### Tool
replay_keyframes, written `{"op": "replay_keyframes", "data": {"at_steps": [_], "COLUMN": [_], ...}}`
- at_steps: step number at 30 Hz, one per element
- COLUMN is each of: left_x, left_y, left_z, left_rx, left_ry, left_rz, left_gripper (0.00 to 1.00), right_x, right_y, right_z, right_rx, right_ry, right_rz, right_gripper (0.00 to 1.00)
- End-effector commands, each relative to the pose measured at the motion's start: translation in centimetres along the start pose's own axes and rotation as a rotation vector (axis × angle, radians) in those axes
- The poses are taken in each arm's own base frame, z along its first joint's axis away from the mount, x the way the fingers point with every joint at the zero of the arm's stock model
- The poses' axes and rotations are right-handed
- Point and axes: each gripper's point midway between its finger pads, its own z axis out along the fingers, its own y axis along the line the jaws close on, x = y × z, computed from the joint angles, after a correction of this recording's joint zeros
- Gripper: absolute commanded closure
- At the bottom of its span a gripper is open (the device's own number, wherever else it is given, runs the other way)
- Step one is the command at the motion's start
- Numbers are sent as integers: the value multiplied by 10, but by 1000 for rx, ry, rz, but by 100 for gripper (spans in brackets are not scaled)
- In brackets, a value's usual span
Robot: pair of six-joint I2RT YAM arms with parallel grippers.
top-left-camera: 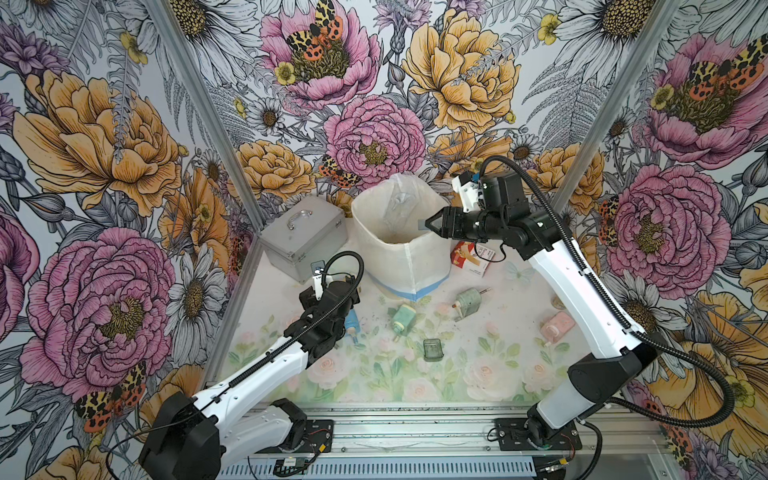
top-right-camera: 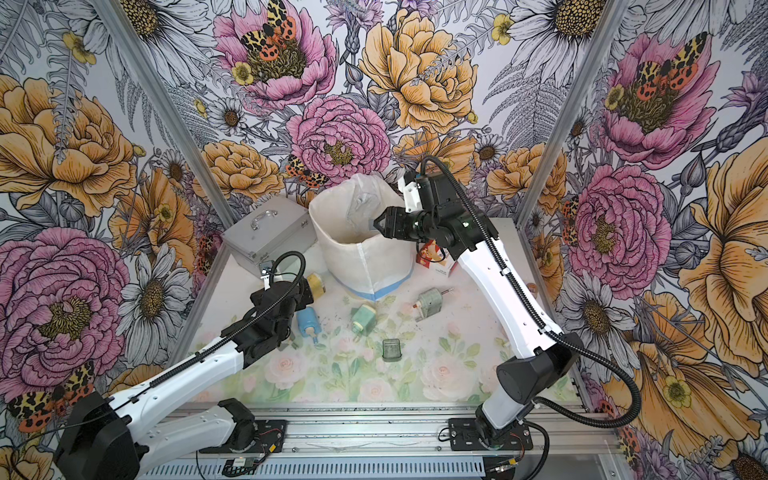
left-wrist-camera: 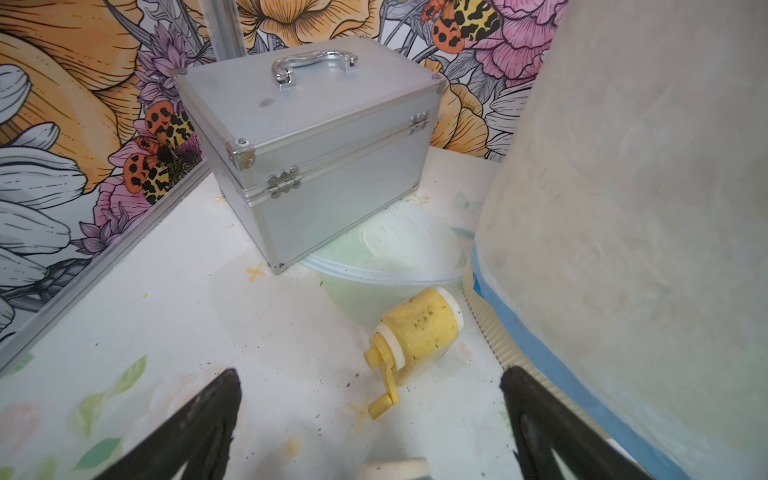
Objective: Take out the pencil sharpener tray and clean the shavings
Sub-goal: Place the container at the center of the board.
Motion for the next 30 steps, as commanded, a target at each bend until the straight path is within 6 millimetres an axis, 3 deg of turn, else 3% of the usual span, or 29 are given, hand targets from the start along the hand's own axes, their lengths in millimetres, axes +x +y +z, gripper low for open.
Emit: {"op": "replay_keyframes", "data": {"at_steps": [1, 10, 20, 27, 30], "left_x": [-9, -10, -5, -10, -15], "left_y": [-16, -32, -14, -7, -9], "left_z": [9, 37, 50, 52, 51], "left_rx": [90, 215, 193, 213, 297], "left_ry": [-27, 59, 40, 70, 99], "left_rz": [60, 112, 112, 135, 124], "left_gripper": [1, 1, 1, 1, 1], "right_x": [6, 20, 63, 97, 110], "right_y": [-7, 5, -37, -59, -64], "right_z": [-19, -47, -60, -51, -47], "right_rx": [63, 0, 113, 129, 117], "right_ry": [-51, -194, -352, -328, -319], "right_rz": [-126, -281, -278, -243, -232], "right_gripper": [72, 72, 72, 72, 71]}}
